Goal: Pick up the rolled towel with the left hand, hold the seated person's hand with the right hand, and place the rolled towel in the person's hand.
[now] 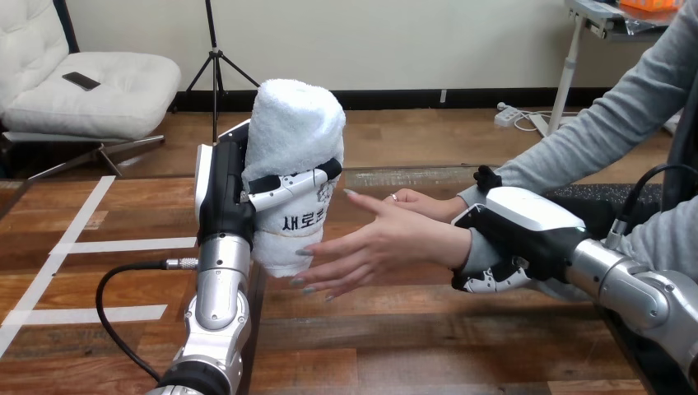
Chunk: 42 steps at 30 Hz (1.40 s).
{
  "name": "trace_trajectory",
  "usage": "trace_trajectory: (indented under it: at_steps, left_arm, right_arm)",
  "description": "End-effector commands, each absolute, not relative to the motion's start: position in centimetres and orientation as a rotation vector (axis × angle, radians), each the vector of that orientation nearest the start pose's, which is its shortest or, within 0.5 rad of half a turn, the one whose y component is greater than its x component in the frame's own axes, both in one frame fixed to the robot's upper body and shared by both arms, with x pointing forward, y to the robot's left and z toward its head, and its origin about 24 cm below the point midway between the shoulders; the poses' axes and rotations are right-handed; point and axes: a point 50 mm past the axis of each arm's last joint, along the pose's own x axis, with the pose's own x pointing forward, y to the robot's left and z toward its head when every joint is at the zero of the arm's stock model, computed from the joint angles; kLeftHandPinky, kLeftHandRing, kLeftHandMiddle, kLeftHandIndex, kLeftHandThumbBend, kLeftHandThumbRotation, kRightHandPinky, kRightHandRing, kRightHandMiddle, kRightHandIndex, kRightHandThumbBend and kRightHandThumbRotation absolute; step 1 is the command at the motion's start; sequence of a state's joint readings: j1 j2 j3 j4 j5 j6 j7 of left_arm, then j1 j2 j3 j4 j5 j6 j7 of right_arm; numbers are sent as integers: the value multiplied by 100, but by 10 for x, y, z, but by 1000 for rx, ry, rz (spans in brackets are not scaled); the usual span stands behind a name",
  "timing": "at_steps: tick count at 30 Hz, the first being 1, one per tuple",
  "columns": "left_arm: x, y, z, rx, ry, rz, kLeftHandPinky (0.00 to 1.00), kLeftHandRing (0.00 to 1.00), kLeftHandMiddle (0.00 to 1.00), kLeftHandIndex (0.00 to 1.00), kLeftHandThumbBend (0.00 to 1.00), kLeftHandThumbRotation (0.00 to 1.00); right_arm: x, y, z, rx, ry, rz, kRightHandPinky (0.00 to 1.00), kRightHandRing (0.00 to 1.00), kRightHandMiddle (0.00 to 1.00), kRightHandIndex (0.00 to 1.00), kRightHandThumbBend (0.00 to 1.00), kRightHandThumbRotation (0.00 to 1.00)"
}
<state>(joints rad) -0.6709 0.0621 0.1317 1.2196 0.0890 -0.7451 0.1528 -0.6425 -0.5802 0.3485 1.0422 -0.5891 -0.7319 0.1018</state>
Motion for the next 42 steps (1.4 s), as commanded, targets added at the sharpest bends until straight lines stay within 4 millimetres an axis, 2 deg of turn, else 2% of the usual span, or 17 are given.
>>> trace_trajectory:
  at_steps: [1, 42]
  left_arm:
    - [361, 131, 75, 71, -313, 32, 37, 40, 43, 42, 59, 0]
    - [362, 113, 76, 47, -317, 5, 37, 40, 42, 42, 60, 0]
  right_arm:
    - [351, -194, 88, -1209, -279, 614, 31, 35, 40, 45, 49, 1]
    - [353, -189, 94, -1197, -302, 622, 30, 34, 39, 44, 49, 2]
